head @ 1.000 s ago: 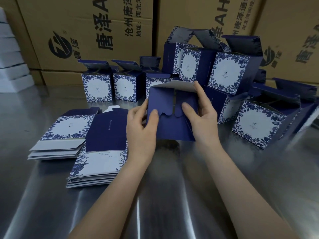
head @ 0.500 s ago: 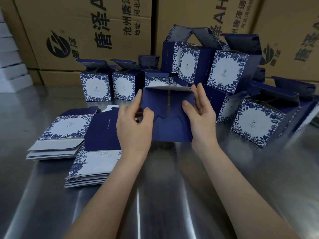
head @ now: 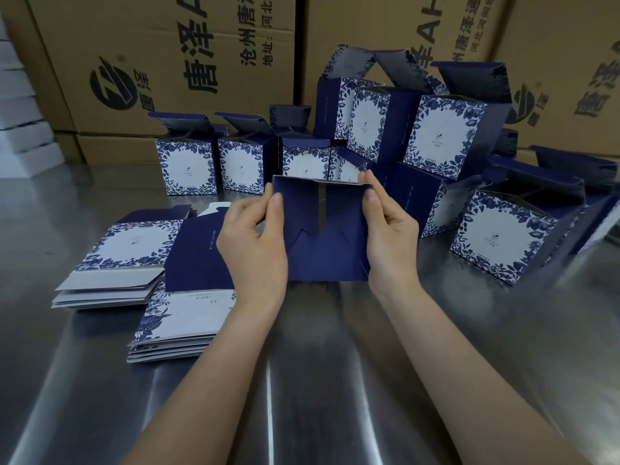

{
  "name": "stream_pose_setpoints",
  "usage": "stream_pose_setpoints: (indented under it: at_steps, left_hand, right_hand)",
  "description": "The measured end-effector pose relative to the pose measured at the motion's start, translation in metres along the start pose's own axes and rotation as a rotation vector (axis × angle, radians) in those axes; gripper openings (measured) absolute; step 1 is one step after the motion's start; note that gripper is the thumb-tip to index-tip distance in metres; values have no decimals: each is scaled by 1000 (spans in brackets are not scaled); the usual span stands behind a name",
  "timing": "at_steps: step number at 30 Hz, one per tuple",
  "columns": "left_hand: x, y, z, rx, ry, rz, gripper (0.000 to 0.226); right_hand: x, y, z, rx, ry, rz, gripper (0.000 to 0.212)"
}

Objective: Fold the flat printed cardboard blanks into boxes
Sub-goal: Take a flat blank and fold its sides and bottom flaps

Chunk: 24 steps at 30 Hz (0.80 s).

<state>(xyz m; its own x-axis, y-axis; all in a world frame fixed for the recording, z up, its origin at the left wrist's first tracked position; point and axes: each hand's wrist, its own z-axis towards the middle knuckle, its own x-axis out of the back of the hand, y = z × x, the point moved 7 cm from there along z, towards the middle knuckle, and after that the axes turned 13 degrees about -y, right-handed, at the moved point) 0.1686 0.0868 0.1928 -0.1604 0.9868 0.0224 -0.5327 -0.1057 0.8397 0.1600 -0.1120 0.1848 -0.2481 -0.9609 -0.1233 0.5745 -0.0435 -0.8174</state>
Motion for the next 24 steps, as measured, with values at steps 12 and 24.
stream_pose_setpoints:
  at_steps: [12,24]
  left_hand:
    - [5,-1,3,-1,21,36,29]
    - [-19,-9,3,32,-247,-29,49]
  right_hand:
    - [-21,-2,-1,-12,-181,-8,54]
    - [-17,-11,-1,-47,-237,82,61]
